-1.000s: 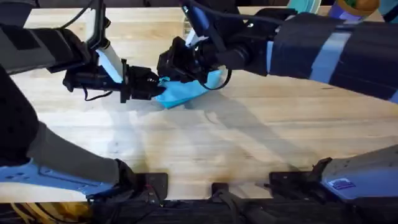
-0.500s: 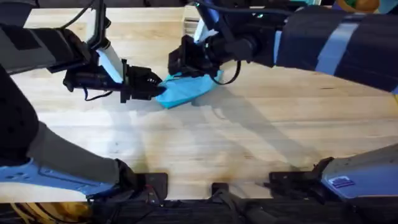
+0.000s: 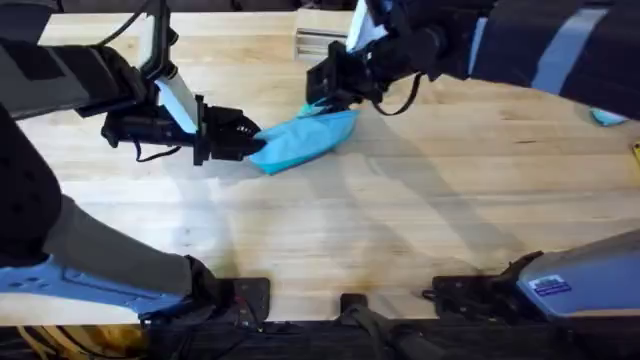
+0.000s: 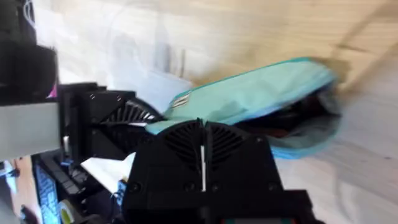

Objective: Unzip the bag, pick up the pens from the table one at a time and place them inside, then zip the bag closed.

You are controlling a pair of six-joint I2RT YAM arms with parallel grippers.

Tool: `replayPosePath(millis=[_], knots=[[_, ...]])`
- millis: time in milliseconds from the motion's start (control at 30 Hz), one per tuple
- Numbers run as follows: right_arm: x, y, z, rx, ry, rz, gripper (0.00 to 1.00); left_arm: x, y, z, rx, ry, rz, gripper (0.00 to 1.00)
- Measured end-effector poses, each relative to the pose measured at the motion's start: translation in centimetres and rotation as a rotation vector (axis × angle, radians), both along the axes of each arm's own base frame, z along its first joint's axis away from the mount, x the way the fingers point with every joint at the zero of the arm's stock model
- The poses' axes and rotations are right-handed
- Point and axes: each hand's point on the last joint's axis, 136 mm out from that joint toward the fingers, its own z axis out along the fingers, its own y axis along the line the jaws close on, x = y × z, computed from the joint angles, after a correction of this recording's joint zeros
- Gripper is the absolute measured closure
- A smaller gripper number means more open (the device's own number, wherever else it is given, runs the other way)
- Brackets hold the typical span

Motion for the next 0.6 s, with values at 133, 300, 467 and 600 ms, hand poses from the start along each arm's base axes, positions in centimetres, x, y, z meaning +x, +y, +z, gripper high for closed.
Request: replayPosePath(millis=[133, 300, 467, 600], knots=[[1.4, -1.8, 0.0, -0.011, -0.016, -0.028, 0.970, 0.0, 0.0, 0.0, 0.000, 0.000, 0.000, 0.958], [3.6, -5.4, -0.2, -0.037, -0.032, -0.102, 0.970, 0.0, 0.0, 0.0, 0.001, 0.000, 0.000, 0.958], [4.6, -7.6, -0.4, -0.051, -0.028, -0.149, 0.972, 0.0, 0.0, 0.0, 0.001, 0.001, -0.001, 0.958], [5.2, -9.1, -0.7, -0.065, -0.021, -0.182, 0.971, 0.0, 0.0, 0.0, 0.000, 0.000, -0.001, 0.958]])
